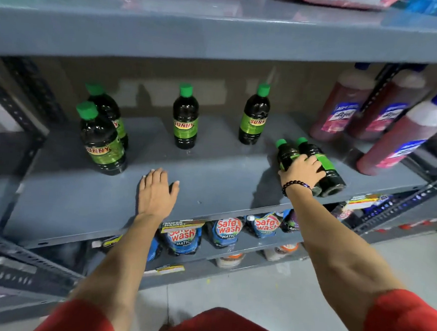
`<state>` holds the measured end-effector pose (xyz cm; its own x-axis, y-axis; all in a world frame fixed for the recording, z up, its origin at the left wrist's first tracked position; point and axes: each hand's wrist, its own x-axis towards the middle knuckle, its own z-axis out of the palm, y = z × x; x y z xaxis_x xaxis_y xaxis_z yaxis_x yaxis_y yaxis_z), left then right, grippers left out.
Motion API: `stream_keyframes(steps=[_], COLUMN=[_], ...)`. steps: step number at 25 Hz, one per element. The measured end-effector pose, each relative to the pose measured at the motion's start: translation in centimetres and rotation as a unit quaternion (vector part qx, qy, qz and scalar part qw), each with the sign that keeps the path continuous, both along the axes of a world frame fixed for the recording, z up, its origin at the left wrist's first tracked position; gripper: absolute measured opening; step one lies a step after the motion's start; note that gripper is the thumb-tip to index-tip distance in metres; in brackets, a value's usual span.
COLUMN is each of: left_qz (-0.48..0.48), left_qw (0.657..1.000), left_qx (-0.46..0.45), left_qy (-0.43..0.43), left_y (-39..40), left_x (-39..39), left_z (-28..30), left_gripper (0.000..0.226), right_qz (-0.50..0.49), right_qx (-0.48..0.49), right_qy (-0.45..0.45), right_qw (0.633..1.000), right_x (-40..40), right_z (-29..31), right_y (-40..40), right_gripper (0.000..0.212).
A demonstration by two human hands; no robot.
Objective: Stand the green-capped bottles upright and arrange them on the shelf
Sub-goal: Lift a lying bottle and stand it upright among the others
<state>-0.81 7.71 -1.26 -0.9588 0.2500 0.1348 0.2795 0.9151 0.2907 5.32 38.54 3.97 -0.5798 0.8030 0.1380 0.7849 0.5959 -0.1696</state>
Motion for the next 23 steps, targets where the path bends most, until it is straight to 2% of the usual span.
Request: stream_keyframes(steps=[3, 5, 8, 10, 13, 15, 23], left_qz=[0.000, 0.002, 0.012, 0.022, 0.051, 0.067, 0.072], left_qw=[1.000, 1.000, 0.999, 0.999, 0.998, 0.997, 0.997], left_qx=[0.001, 0.010, 0.034, 0.039, 0.040, 0.042, 0.032], left_qy=[-0.006, -0.005, -0.001, 0.006, 0.011, 0.008, 0.009], left_y=[-0.1, -0.3, -0.8, -1.7, -3.6, -4.0, -4.3], left_x=[0.1, 0.2, 0.4, 0.7, 0.6, 0.7, 0.5], left_z=[0.2, 0.4, 0.7, 0.8, 0.6, 0.6, 0.5], left_gripper=[0.049, 0.048, 0.045, 0.044, 0.043, 0.043, 0.039], right_qz=[-0.024, -0.035, -0.013, 0.058, 0.172, 0.217, 0.267], right_qx=[-0.009, -0.042, -0.142, -0.221, -0.355, -0.403, -0.481], right_qy=[0.077, 0.173, 0.354, 0.419, 0.415, 0.390, 0.323], right_qw=[0.997, 0.983, 0.924, 0.879, 0.820, 0.799, 0.770], right_x=[0.4, 0.6, -0.3, -2.0, -4.9, -6.4, -8.0], right_z=[-0.3, 0.1, 1.4, 2.6, 3.8, 3.7, 0.9], right_y=[-0.7, -2.2, -5.4, -7.8, -11.6, -13.8, -16.4], right_gripper=[0.056, 0.057, 0.059, 0.050, 0.038, 0.039, 0.047])
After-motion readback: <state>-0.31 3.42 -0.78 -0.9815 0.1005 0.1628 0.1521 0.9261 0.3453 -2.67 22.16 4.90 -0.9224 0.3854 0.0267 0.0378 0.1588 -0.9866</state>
